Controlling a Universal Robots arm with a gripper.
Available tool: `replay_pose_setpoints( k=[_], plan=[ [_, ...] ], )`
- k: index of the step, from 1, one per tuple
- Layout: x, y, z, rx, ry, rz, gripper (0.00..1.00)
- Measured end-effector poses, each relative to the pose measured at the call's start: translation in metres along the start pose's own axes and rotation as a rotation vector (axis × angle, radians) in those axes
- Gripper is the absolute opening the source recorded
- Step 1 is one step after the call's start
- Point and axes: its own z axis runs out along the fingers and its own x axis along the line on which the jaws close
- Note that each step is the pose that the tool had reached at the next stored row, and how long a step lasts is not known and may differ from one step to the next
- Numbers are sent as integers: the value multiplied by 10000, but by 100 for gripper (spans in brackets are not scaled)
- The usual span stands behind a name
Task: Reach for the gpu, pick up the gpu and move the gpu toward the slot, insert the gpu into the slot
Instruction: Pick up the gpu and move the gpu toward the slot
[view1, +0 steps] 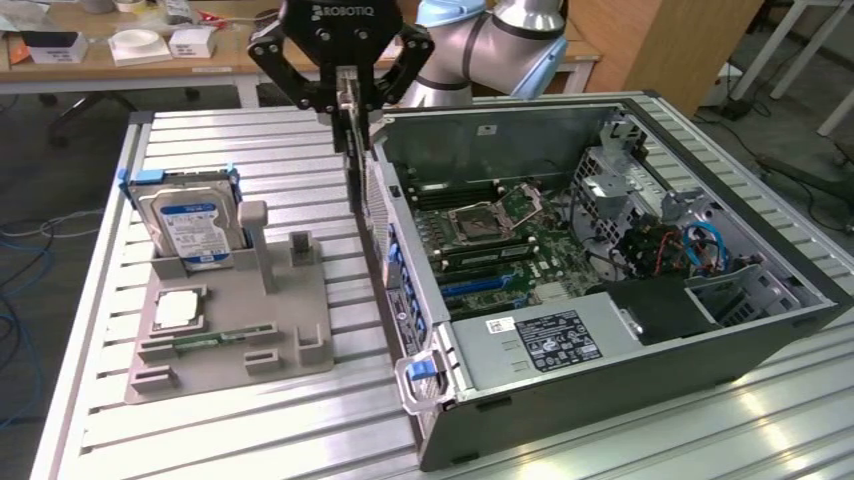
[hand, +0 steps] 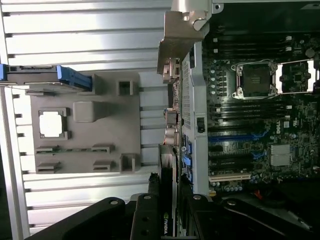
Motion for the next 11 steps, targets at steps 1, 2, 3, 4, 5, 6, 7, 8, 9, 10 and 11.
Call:
replay_pose_setpoints(
  k=[1, 2, 3, 4, 5, 6, 7, 8, 9, 10, 11],
  plan=[
    [-33, 3, 0, -3, 1, 0, 26],
    [-65, 5, -1, -5, 3, 0, 26],
    [-98, 8, -1, -8, 4, 1, 26],
    [-131, 10, -2, -11, 5, 1, 26],
    [-164, 13, -2, -15, 7, 2, 26],
    [-199, 15, -3, -20, 9, 1, 26],
    [-237, 18, -3, -28, 10, 0, 26],
    [-269, 20, -3, -32, 13, 1, 26],
    [-299, 23, -4, -34, 14, 2, 26],
    [-328, 25, -4, -38, 15, 3, 26],
    [-362, 28, -5, -41, 19, 3, 26]
  ],
)
